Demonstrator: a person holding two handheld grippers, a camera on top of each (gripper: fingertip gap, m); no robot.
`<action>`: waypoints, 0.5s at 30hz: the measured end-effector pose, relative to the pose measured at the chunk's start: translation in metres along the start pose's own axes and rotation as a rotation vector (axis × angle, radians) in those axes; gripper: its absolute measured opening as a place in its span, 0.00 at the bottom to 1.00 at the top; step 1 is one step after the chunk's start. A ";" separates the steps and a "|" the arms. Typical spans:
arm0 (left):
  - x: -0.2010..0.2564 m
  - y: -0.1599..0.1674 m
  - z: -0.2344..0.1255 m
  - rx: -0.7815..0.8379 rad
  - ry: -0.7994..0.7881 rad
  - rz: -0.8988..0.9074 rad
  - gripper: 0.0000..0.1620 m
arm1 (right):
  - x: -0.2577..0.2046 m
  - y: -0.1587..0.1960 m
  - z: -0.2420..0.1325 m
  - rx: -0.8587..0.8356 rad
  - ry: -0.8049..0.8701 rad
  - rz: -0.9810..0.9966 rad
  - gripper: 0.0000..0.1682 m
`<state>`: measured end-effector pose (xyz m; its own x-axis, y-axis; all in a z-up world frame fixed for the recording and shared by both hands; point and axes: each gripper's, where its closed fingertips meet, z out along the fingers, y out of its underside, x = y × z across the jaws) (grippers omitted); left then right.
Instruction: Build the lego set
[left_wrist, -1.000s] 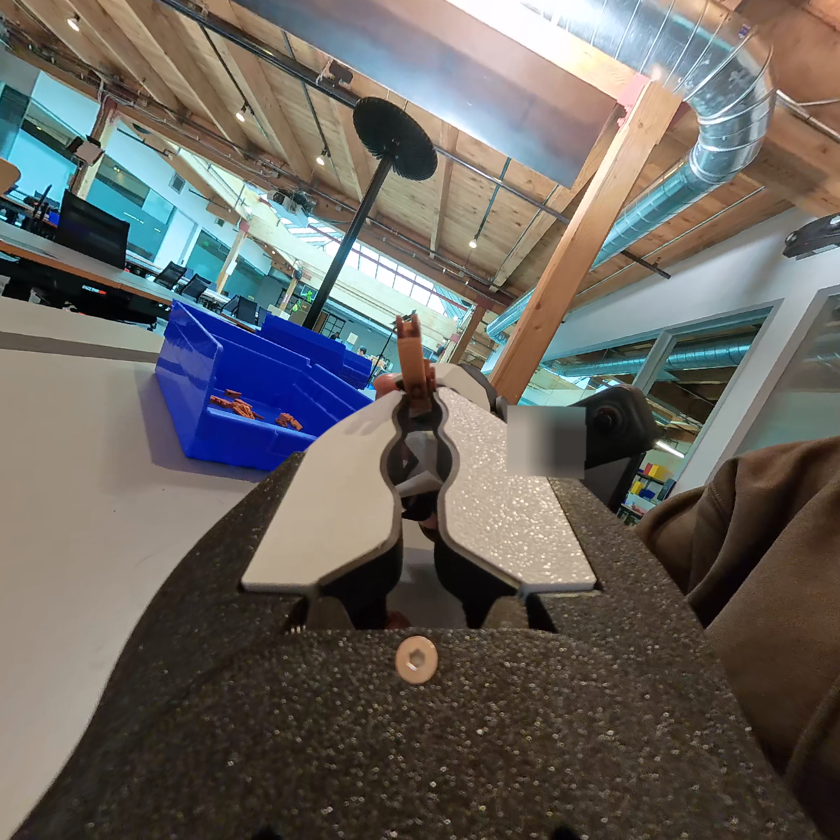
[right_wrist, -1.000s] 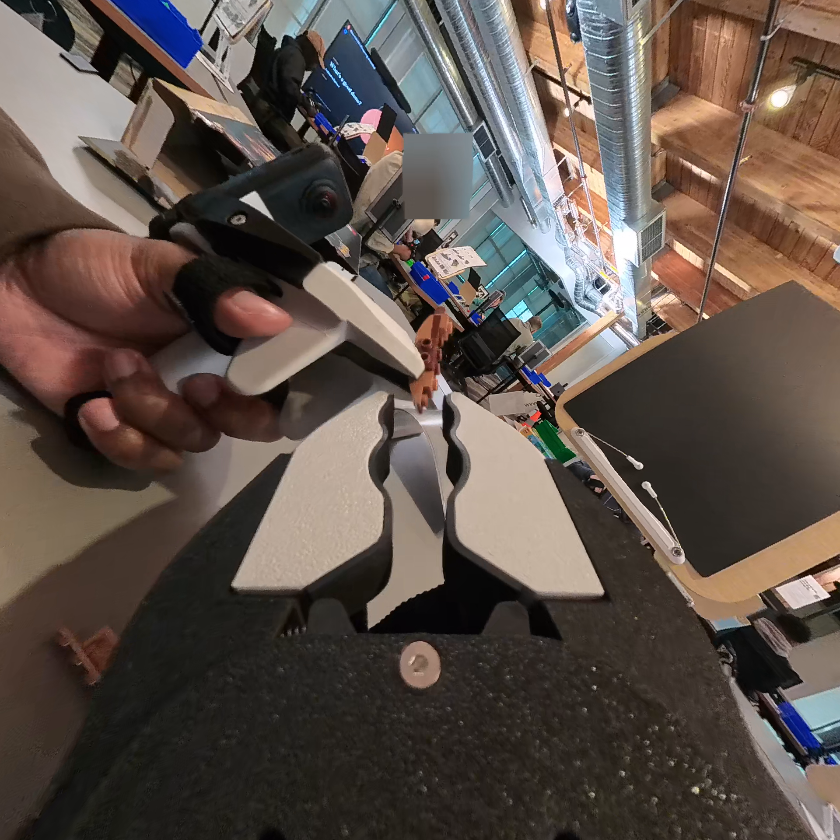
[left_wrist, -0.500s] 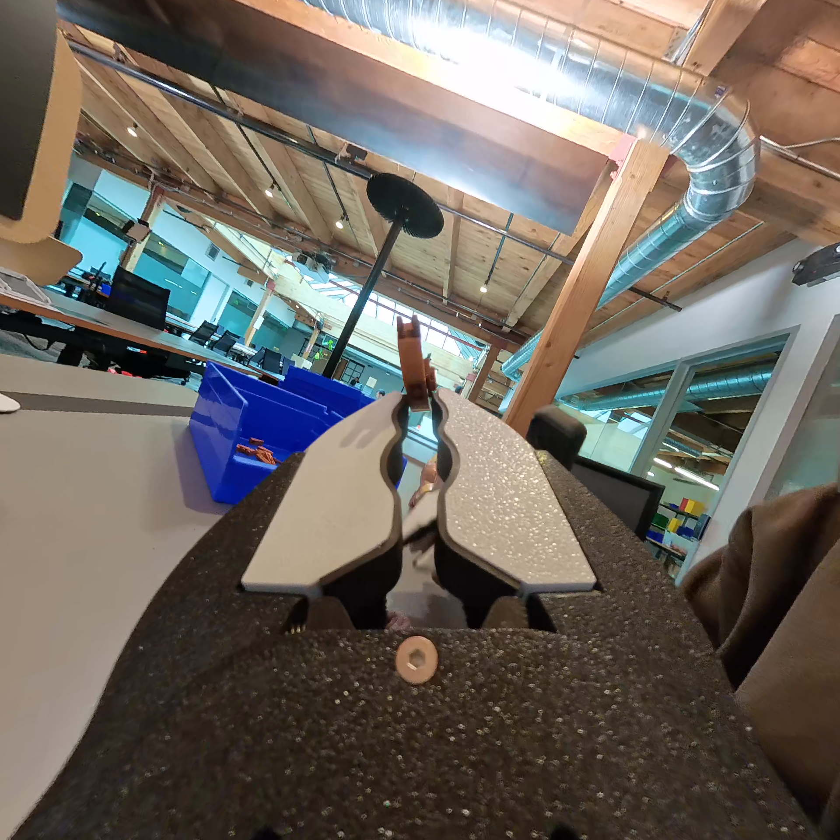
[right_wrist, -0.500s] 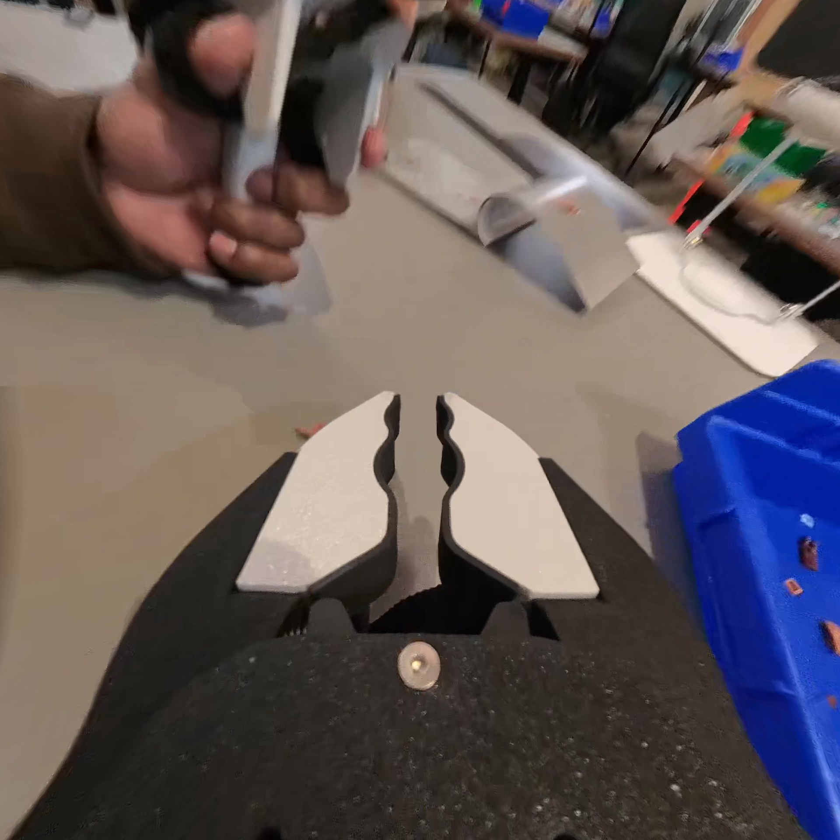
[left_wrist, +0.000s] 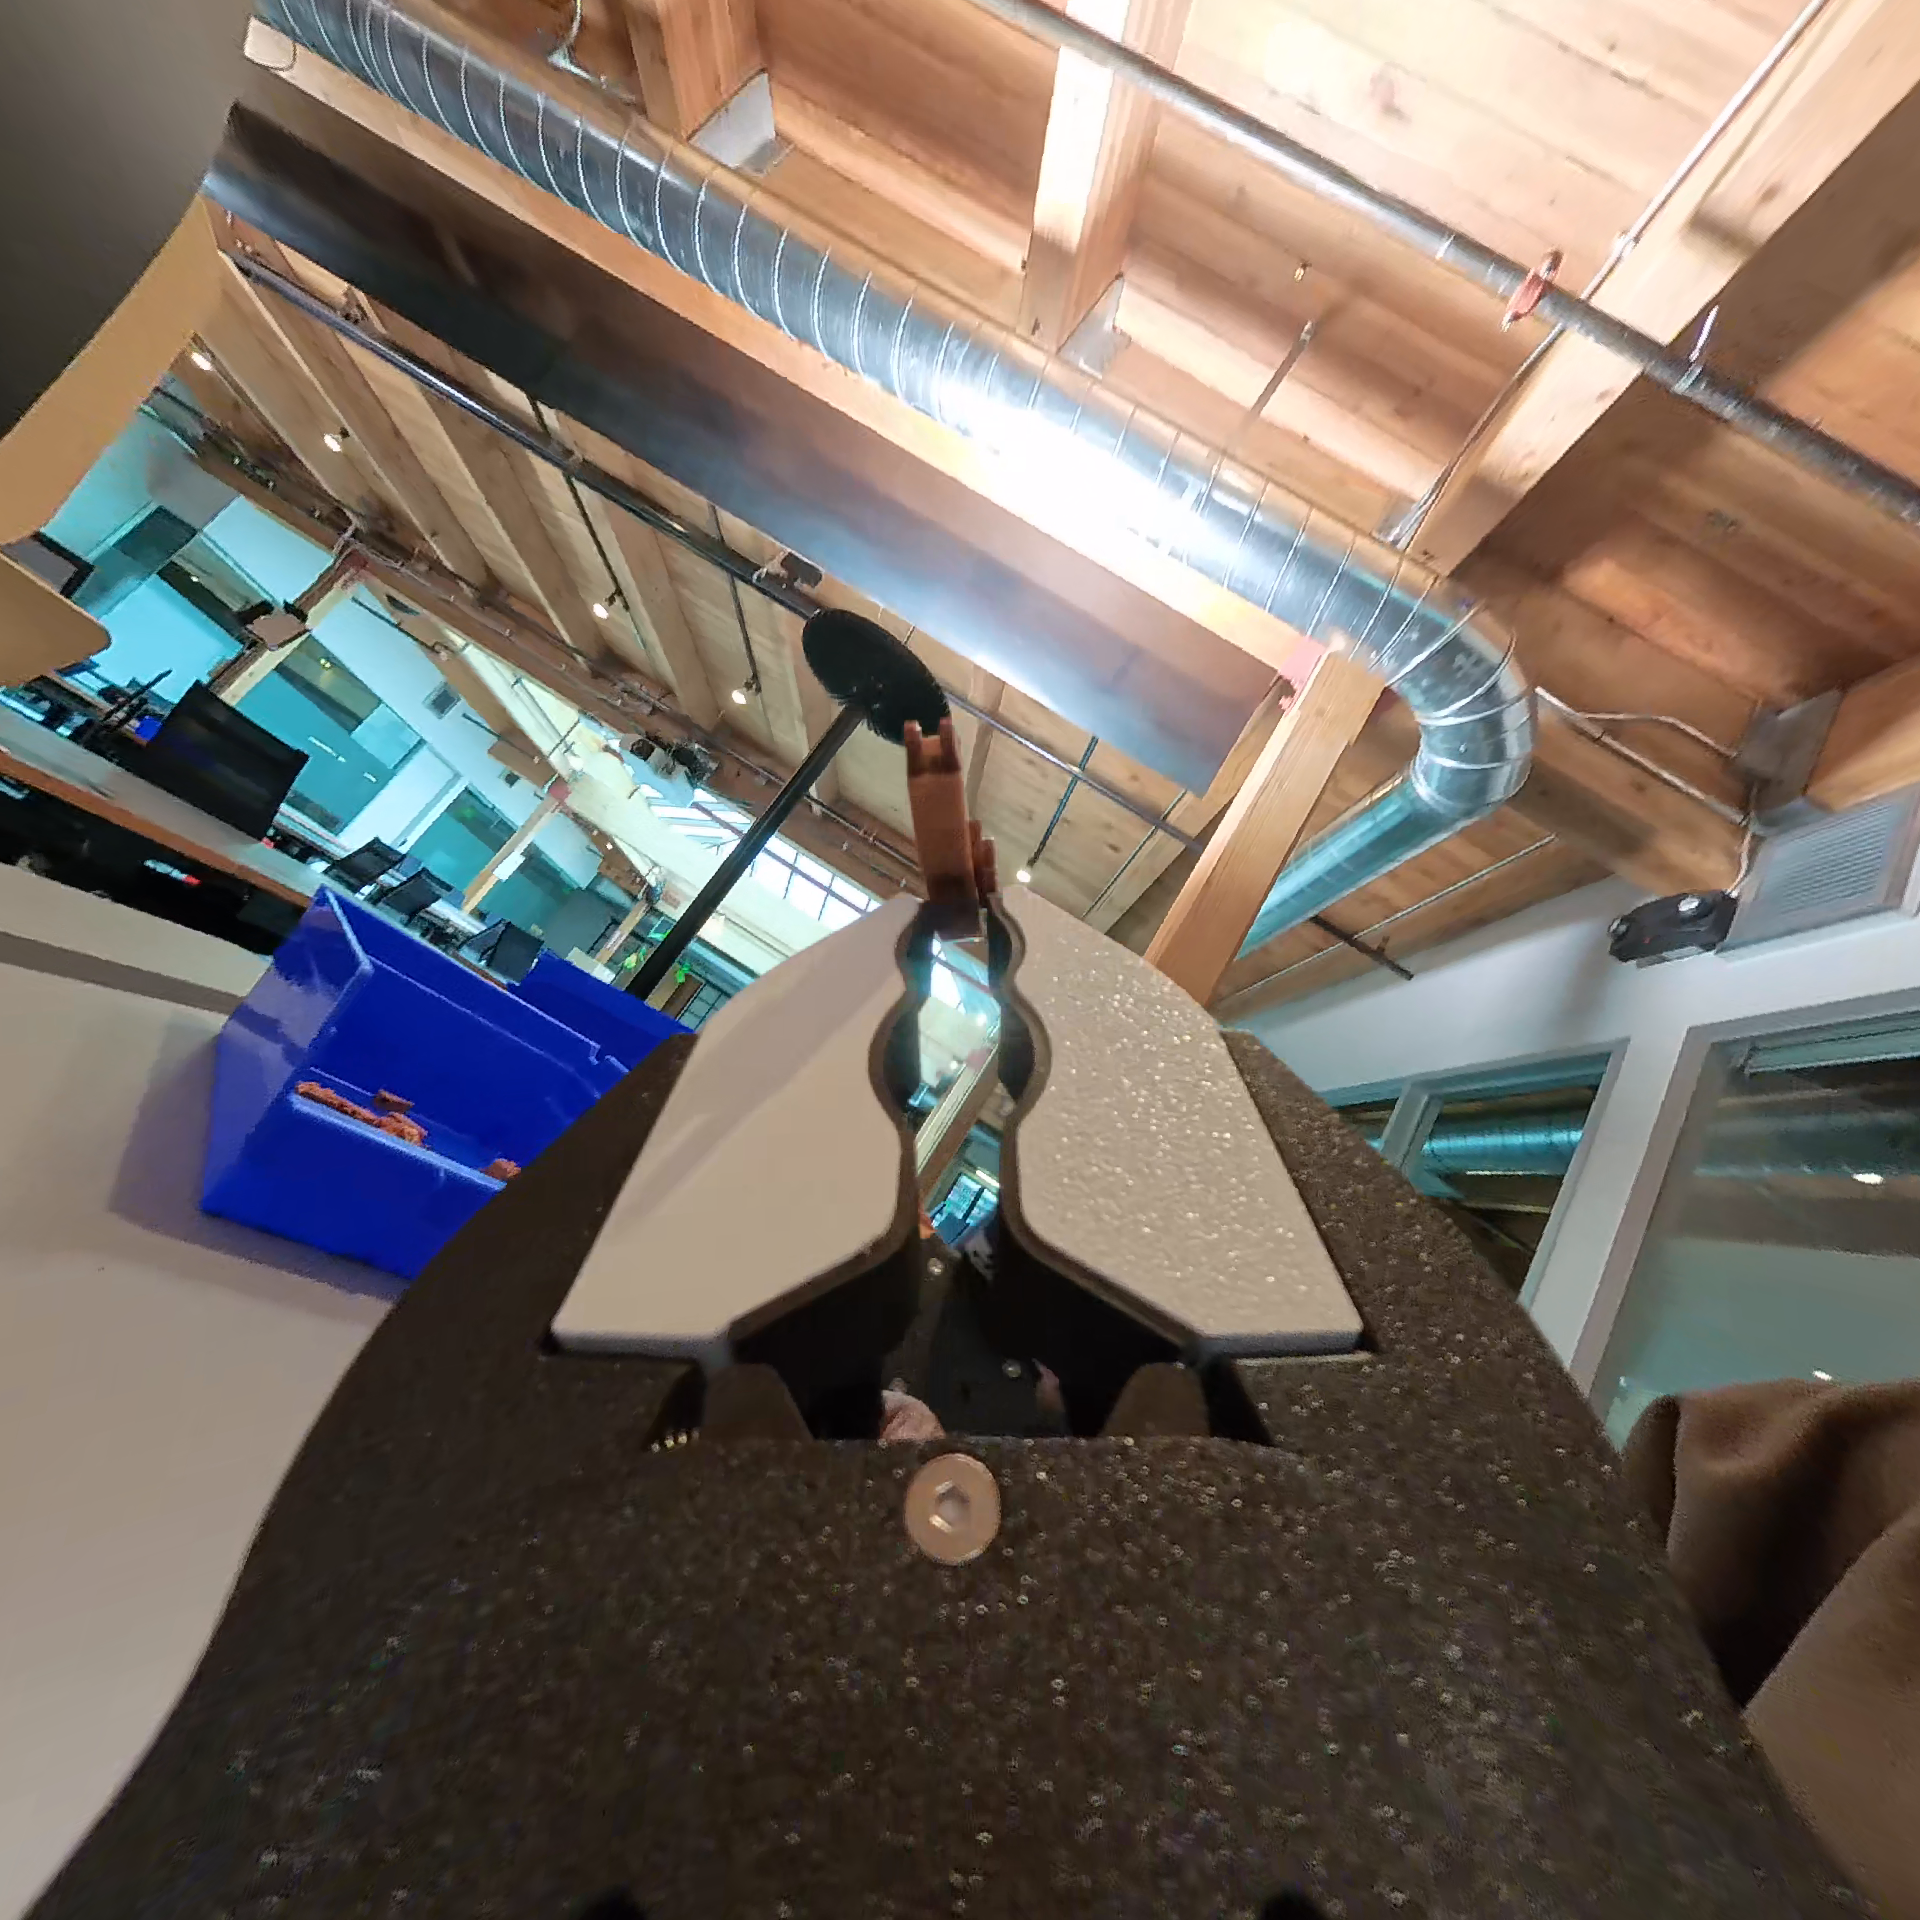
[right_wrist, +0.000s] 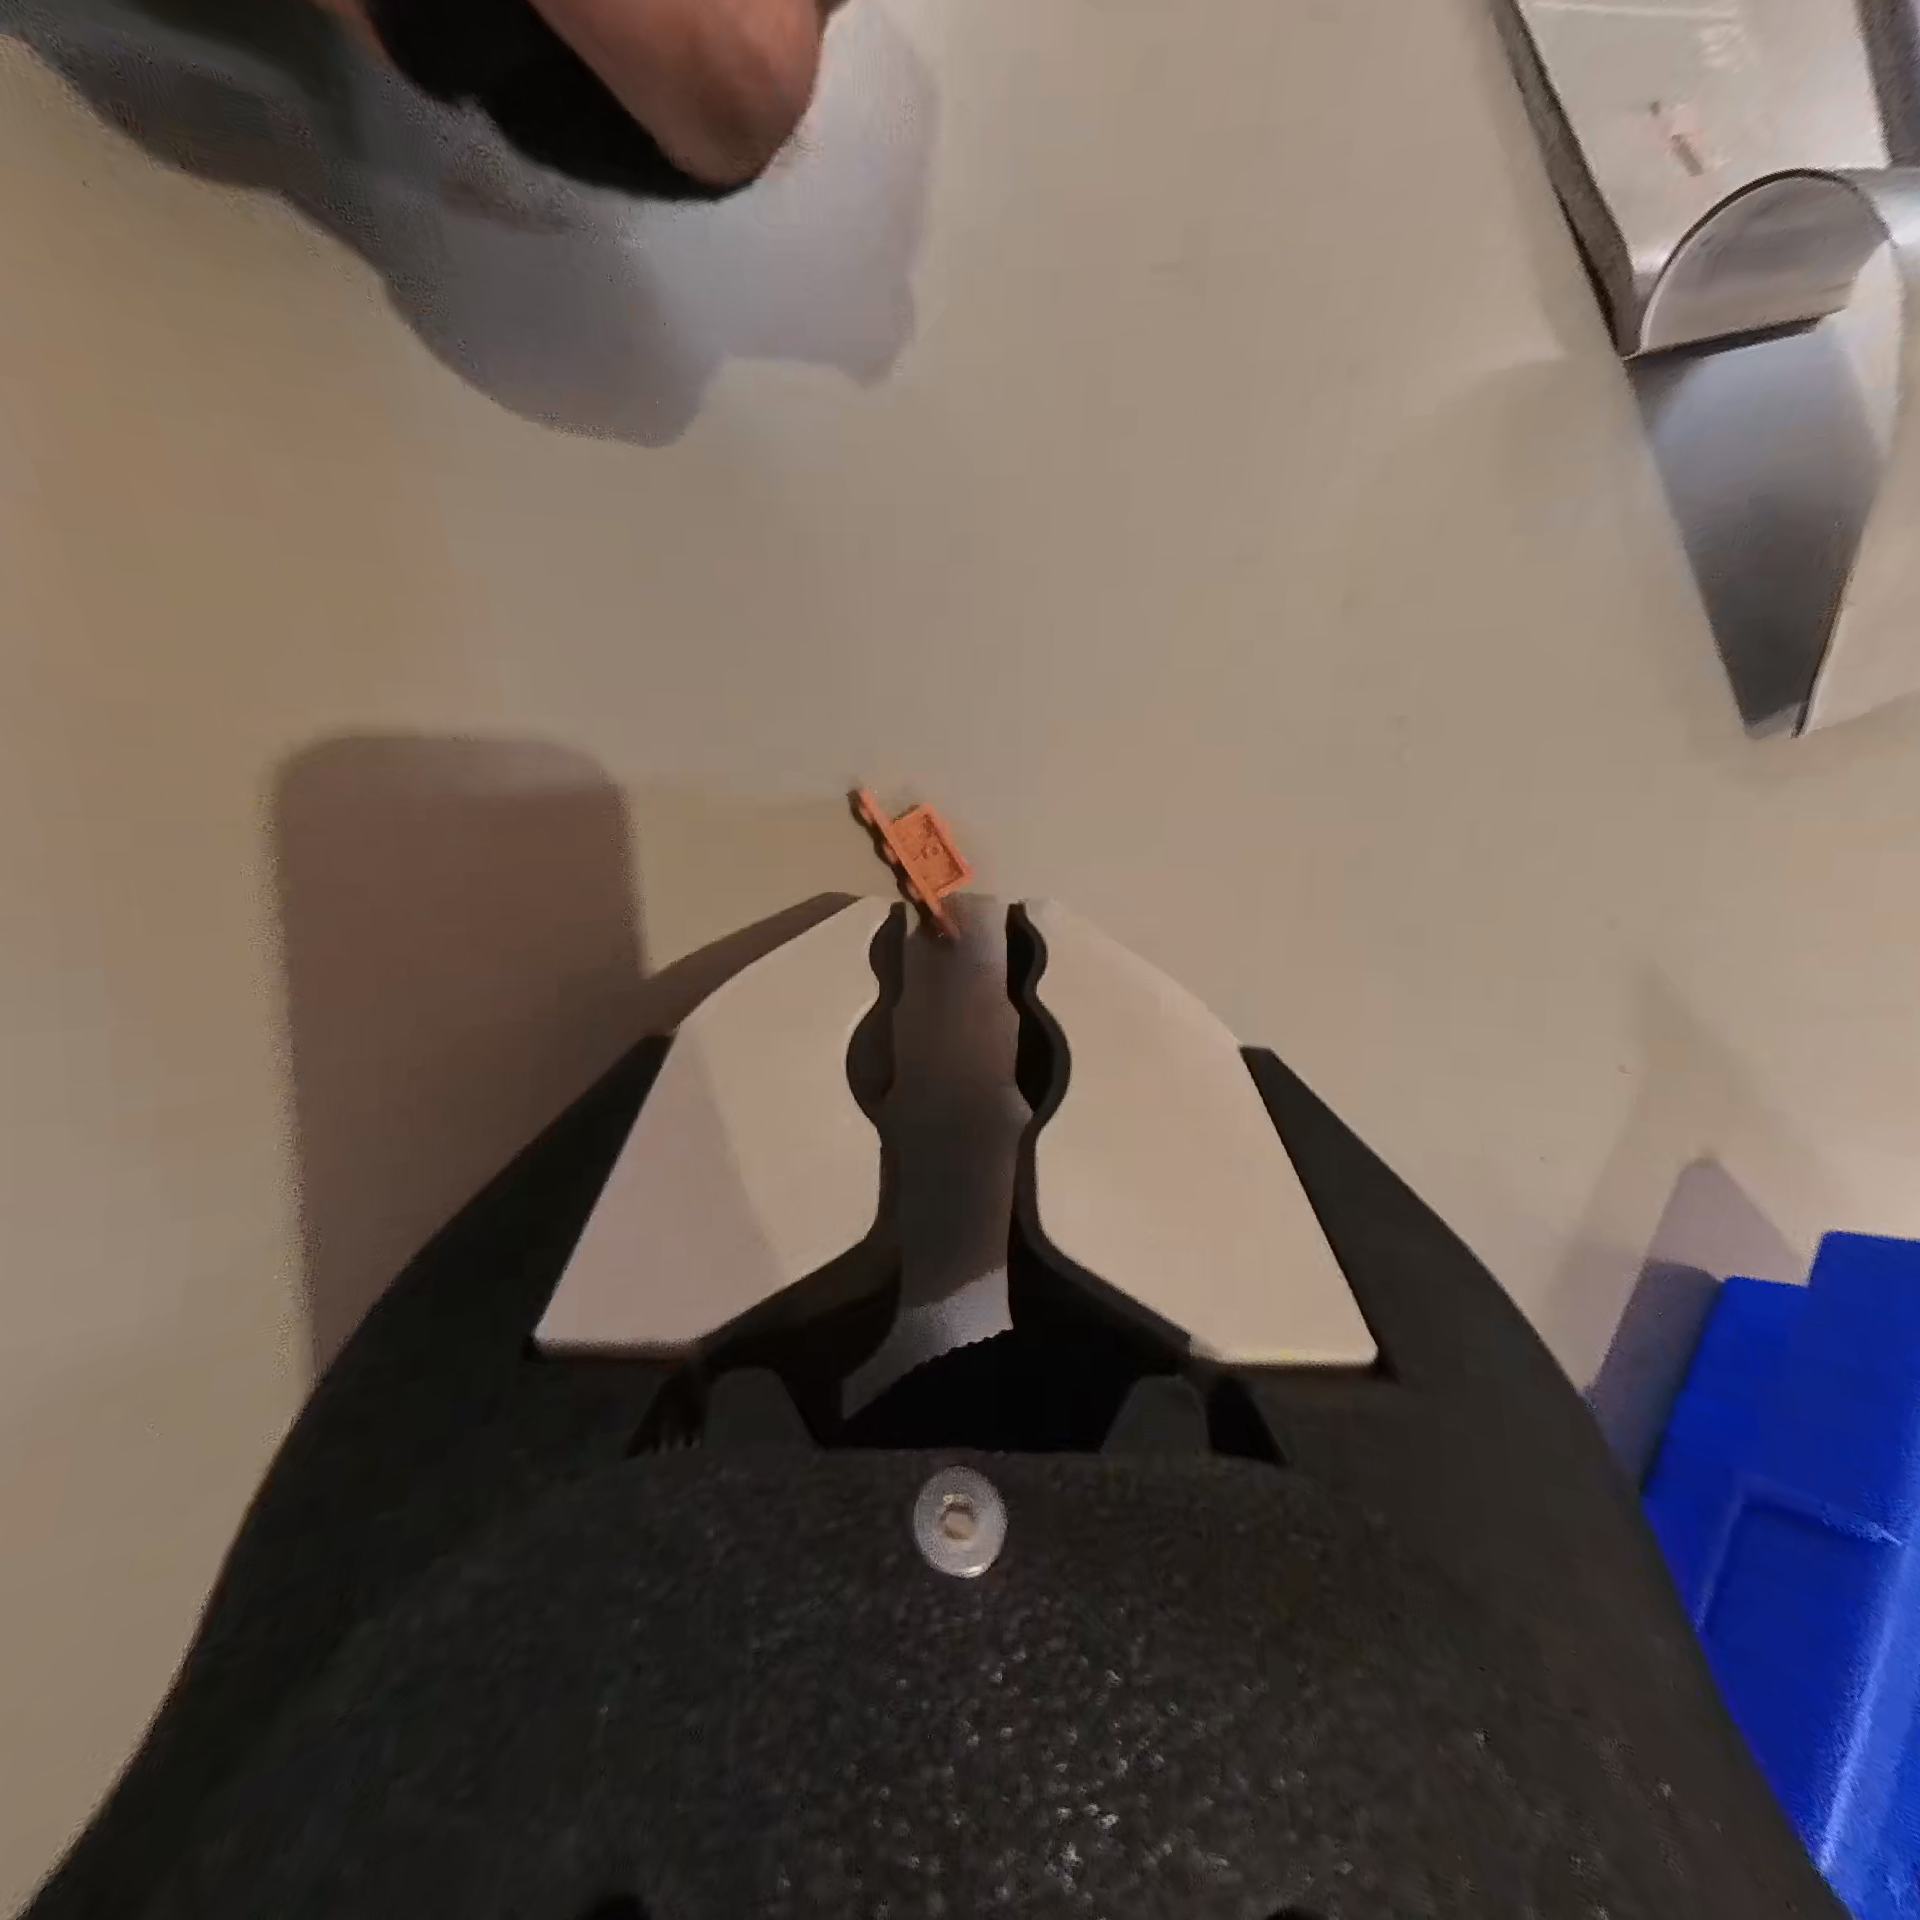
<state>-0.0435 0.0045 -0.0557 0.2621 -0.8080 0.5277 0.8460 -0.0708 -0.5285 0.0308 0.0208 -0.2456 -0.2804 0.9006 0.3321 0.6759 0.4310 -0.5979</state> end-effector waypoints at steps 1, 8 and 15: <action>0.002 0.001 0.000 0.002 0.004 -0.004 0.06 | 0.000 -0.001 0.001 -0.001 -0.018 0.011 0.10; 0.004 0.006 -0.009 -0.043 -0.023 0.030 0.06 | 0.001 -0.005 0.006 -0.012 -0.097 0.080 0.02; -0.002 0.001 -0.015 -0.044 -0.063 0.038 0.06 | 0.029 -0.020 0.000 0.149 0.014 0.208 0.02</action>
<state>-0.0499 -0.0027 -0.0676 0.3236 -0.7720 0.5471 0.8138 -0.0680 -0.5772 0.0095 0.0382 -0.2237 -0.1358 0.9704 0.1999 0.6098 0.2409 -0.7551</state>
